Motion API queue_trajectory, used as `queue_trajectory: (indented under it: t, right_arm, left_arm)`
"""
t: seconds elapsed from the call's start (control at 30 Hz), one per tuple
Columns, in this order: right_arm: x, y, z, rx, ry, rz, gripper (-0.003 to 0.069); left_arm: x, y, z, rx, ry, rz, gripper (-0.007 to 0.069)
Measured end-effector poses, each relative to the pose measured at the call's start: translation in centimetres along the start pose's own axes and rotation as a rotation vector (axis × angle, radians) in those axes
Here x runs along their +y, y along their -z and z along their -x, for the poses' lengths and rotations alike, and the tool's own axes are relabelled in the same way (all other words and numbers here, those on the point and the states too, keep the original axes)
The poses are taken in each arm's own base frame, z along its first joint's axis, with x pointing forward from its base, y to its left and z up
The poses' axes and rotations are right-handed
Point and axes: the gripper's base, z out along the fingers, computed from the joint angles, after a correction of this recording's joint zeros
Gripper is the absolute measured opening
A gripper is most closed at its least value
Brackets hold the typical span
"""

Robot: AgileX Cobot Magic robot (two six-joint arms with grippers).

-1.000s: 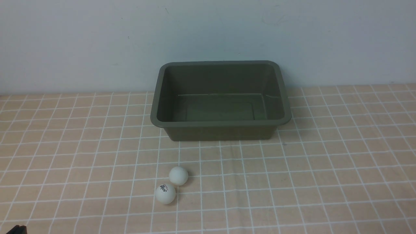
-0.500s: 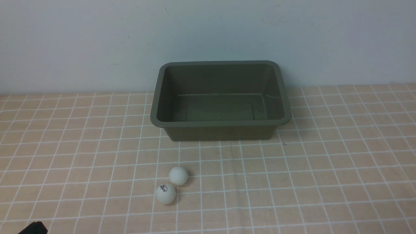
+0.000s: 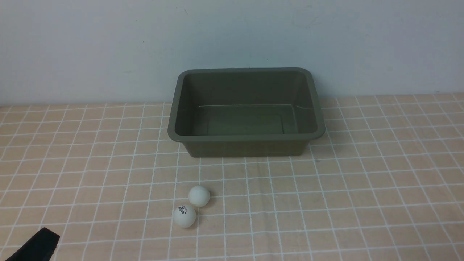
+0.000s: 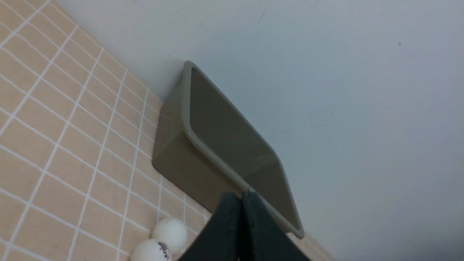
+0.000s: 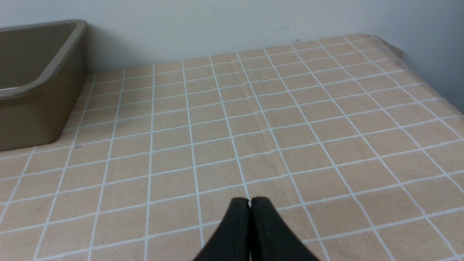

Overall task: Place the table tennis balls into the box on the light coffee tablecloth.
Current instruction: 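Reach for and grasp a ping pong ball on the table beside the basket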

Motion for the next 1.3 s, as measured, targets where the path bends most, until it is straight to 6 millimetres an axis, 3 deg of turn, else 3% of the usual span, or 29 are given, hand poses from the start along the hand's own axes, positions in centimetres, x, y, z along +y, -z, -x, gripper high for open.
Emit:
queue_trajectory:
  t: [0.23, 0.47, 0.57, 0.73, 0.93, 1.03, 1.3]
  right_arm:
    - [0.0, 0.0, 0.0, 0.000, 0.000, 0.000, -0.0015]
    - [0.0, 0.0, 0.0, 0.000, 0.000, 0.000, -0.0015]
    - [0.0, 0.0, 0.0, 0.000, 0.000, 0.000, -0.0015]
    - [0.0, 0.0, 0.0, 0.000, 0.000, 0.000, -0.0015]
    - [0.0, 0.0, 0.0, 0.000, 0.000, 0.000, -0.0015]
    - [0.0, 0.0, 0.0, 0.000, 0.000, 0.000, -0.0015]
    - [0.0, 0.0, 0.0, 0.000, 0.000, 0.000, -0.0015]
  left_arm:
    - [0.1, 0.0, 0.5, -0.059, 0.045, 0.007, -0.0069]
    - [0.2, 0.1, 1.5, -0.171, 0.209, 0.009, -0.0069]
    - [-0.2, 0.2, 1.9, -0.189, 0.181, -0.005, -0.0069]
    - [-4.7, 1.1, 3.4, -0.188, -0.263, -0.141, -0.0069]
    - [-9.7, 2.6, 3.5, -0.166, -0.858, -0.372, -0.0069]
    - [-10.1, 2.1, 3.3, -0.106, -0.904, -0.402, -0.0069]
    - [-8.4, -1.6, 1.5, 0.322, -0.888, -0.377, -0.0069]
